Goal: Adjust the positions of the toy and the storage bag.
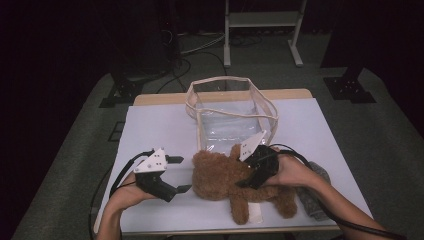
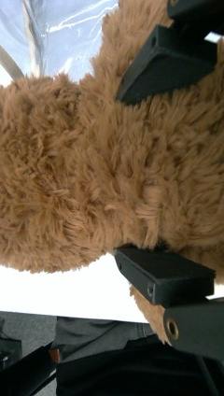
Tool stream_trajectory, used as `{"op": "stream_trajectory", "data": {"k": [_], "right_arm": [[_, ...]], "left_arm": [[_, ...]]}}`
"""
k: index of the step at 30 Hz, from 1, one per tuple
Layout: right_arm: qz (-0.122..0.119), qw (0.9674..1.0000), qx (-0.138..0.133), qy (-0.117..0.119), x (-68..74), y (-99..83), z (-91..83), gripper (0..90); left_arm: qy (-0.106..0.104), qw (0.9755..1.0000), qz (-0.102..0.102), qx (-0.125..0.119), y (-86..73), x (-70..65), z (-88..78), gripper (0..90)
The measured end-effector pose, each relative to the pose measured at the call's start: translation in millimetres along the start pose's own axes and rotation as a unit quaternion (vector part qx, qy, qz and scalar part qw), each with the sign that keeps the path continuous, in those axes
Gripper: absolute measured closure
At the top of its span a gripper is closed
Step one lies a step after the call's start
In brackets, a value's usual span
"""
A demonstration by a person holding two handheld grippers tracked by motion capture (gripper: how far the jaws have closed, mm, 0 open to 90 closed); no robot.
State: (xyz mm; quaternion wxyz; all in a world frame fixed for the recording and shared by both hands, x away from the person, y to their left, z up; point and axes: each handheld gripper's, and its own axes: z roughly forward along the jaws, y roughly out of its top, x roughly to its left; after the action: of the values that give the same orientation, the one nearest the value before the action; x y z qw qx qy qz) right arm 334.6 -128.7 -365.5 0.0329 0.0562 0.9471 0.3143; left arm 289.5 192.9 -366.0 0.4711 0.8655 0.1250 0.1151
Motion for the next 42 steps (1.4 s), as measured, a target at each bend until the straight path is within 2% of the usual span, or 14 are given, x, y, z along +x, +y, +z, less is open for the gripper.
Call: {"op": "stream_trajectory", "data": {"k": [16,26,28,38,42], "right_arm": [[-0.011,0.9997,0.022,-0.007,-0.2,2.0,14.8,17.5],[-0.024,0.9993,0.023,-0.016,1.3,-3.5,16.9,29.0],[-0.019,0.9994,0.023,-0.017,1.6,-4.6,17.1,31.9],[-0.030,0.9986,0.039,-0.019,2.1,-3.4,17.5,44.3],[-0.026,0.9987,0.038,-0.020,2.0,-3.9,17.0,47.2]], "left_arm": [[0.003,1.0000,-0.003,-0.001,-1.4,0.7,-2.4,11.5],[0.002,1.0000,-0.004,0.001,-2.6,1.3,-2.0,11.5],[0.003,1.0000,-0.005,0.000,-2.8,1.5,-2.3,11.5],[0.004,1.0000,-0.004,0.000,-3.0,2.0,-3.3,11.5],[0.004,1.0000,-0.005,0.000,-3.2,2.1,-3.5,11.5]]}}
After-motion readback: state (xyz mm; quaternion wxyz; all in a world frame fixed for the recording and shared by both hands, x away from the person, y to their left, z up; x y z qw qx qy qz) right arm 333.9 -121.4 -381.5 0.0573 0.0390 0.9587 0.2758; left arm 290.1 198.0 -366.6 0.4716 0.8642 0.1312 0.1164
